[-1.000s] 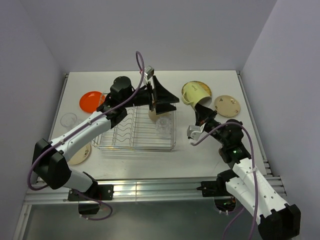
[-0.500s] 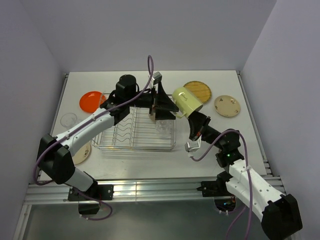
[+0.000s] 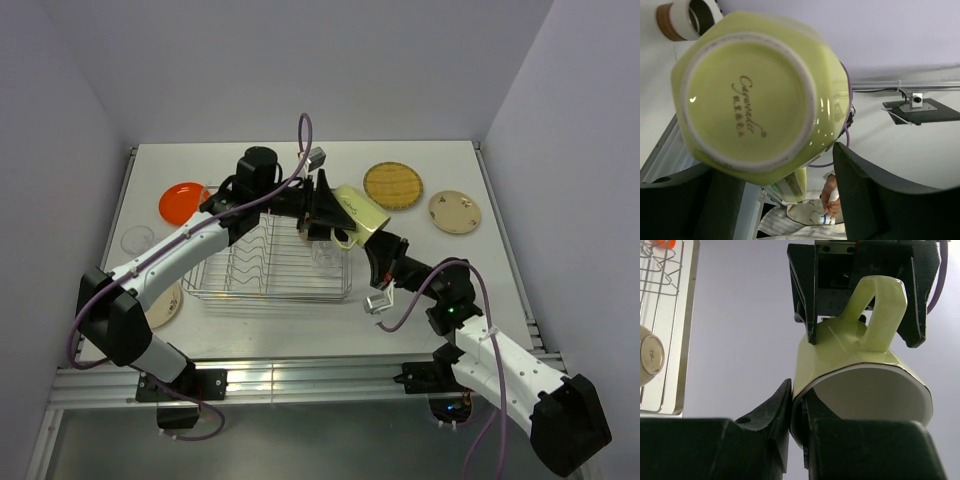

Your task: Load the mixed dishes into the dish rack

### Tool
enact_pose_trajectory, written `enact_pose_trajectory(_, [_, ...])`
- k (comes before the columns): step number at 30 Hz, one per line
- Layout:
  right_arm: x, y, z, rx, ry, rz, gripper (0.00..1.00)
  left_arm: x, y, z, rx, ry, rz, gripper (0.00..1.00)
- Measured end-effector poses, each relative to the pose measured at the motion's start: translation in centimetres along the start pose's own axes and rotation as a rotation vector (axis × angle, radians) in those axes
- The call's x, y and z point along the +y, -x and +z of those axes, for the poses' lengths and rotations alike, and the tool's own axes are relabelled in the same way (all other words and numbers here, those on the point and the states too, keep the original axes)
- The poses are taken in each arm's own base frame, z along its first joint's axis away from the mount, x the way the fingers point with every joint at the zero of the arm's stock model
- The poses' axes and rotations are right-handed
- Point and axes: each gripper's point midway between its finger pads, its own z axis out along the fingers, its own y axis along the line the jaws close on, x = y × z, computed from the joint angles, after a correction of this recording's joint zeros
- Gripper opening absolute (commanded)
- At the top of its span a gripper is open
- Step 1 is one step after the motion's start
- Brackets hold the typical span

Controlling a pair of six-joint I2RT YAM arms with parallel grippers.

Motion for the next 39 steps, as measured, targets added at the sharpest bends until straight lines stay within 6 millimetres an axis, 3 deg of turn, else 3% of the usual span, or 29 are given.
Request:
enact_pose_trajectory(8, [1.1,-0.7,0.5,0.029,0.024,-0.011,0.0,1.3,0.5,0.0,-0.019,0.04,-0.041,0.61])
enact_pose_trajectory(15, [1.8,-1.3,0.6,0.058,0.04,-0.009,0.0,1.3,0.4,0.0,-0.009,0.038,-0.053,0.38])
enact_pose_trajectory(23, [1.1,-1.6,0.5,0.074,0.022,-0.027,0.0,1.2,0.1,0.3,0.037,0.002,-0.061,0.22])
enact_pose_trajectory(26, [0.9,-1.4,0.3,0.076,0.016,-0.049,0.0,1.0,0.0,0.3,0.048,-0.007,-0.067,0.09])
enact_pose_trajectory(29, [0.8,-1.3,0.0,0.077,0.013,-0.054,0.01,1.1,-0.1,0.3,0.055,-0.008,-0.058,0.06])
enact_pose_trajectory(31, [0.8,-1.2,0.0,0.077,0.014,-0.057,0.12,1.2,-0.2,0.3,0.056,-0.006,-0.045,0.04])
enact_pose_trajectory(32, [0.9,-1.2,-0.1,0.077,0.017,-0.057,0.26,1.3,-0.2,0.3,0.056,-0.004,-0.04,0.01])
enact_pose_trajectory(35, [1.2,-0.9,-0.3,0.07,0.022,-0.039,0.45,1.9,-0.3,0.1,0.057,0.013,-0.019,0.0])
enact_pose_trajectory(39, [1.0,-0.3,-0.6,0.061,0.014,-0.027,0.6,2.8,0.1,-1.0,0.026,0.037,0.007,0.0])
